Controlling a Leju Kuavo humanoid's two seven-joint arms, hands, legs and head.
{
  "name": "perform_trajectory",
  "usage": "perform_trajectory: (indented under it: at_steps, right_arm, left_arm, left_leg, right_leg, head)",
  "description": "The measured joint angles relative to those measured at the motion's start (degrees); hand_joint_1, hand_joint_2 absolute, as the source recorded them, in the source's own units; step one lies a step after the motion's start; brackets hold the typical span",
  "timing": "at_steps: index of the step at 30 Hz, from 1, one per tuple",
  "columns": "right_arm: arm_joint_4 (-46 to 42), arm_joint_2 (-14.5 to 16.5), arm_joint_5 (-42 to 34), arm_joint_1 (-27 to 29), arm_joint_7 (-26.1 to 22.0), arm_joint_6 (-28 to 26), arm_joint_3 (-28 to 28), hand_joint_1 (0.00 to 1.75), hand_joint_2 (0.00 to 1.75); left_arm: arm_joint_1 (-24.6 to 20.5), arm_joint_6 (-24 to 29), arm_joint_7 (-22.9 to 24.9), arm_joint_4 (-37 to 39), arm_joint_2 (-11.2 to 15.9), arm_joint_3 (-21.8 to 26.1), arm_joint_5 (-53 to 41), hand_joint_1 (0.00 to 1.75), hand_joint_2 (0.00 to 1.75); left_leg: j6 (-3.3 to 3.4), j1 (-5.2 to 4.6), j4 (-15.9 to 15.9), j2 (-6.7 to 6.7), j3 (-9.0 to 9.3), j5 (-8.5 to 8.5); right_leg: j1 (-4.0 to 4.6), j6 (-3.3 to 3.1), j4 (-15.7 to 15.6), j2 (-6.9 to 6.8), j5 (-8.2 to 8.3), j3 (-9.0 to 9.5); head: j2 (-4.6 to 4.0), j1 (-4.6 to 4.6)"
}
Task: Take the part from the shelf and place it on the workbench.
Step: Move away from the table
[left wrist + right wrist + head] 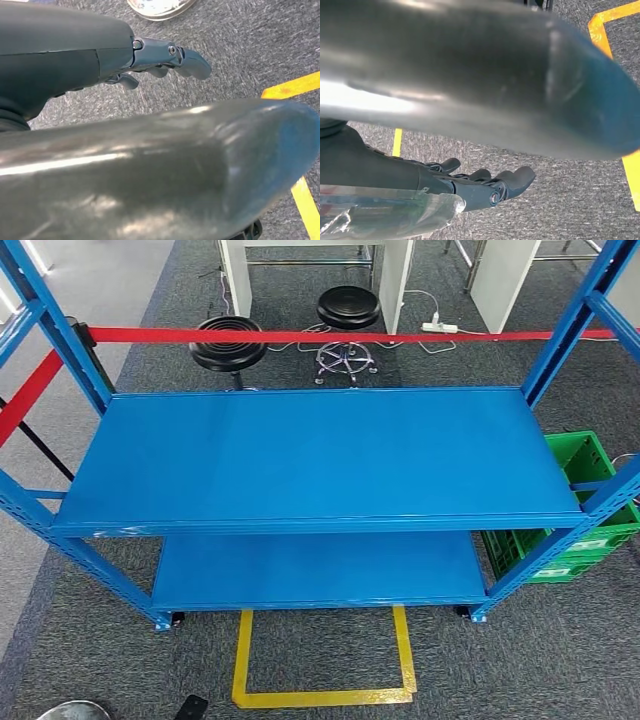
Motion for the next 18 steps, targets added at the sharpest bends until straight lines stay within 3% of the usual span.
perform_trajectory:
  at_steps: [2,6,7,10,11,18]
  right_arm:
    - [0.0,0.0,-0.01,0.0,0.02,-0.01,-0.03,0.0,0.0]
    - [0.0,0.0,0.08,0.0,-0.09,-0.2,-0.15,0.0,1.75]
    - [0.0,0.0,0.24,0.01,-0.21,-0.45,-0.16,0.0,1.31]
    - [0.0,0.0,0.08,0.02,-1.34,-0.93,-0.22,0.0,0.0]
    - [0.0,0.0,-0.23,0.02,-1.72,-0.94,-0.29,0.0,0.0]
    - [0.0,0.0,-0.46,-0.03,-2.45,-1.31,-0.61,0.0,0.0]
  left_arm:
    - [0.0,-0.14,0.04,0.0,0.03,0.0,0.1,0.0,0.0]
    - [0.01,-0.13,0.14,0.0,0.07,0.0,0.03,0.0,1.75]
    - [0.01,-0.1,0.01,0.0,0.07,-0.01,-0.21,0.0,1.75]
    - [0.04,0.14,-1.39,0.0,0.09,0.01,-0.28,0.0,0.44]
    - [0.03,0.55,-1.62,0.0,0.07,0.03,-0.01,0.0,0.0]
    - [0.02,0.27,-1.05,0.0,-0.03,0.36,0.71,0.0,0.0]
  left_leg:
    - [0.0,0.0,0.0,0.0,0.0,0.0]
    - [0.0,0.0,0.0,0.0,0.0,0.0]
    - [0.0,0.0,0.0,0.0,0.0,0.0]
    - [0.0,0.0,0.0,0.0,0.0,0.0]
    - [0.01,0.0,0.0,0.0,0.0,0.0]
    - [0.02,0.0,0.0,0.0,0.0,0.01]
  right_leg:
    - [0.0,0.0,0.0,0.0,0.0,0.01]
    - [0.0,0.0,0.0,0.0,0.0,0.04]
    - [0.0,0.0,0.0,0.0,0.0,0.04]
    - [0.0,0.0,0.0,0.0,0.0,0.04]
    - [0.0,0.0,0.0,0.0,0.0,0.05]
    - [0.0,0.0,0.0,0.0,0.0,0.11]
  head:
    - [0.0,0.01]
    - [-0.01,0.01]
    - [-0.01,0.01]
    - [-0.01,0.01]
    - [-0.01,0.01]
    - [0.01,0.01]
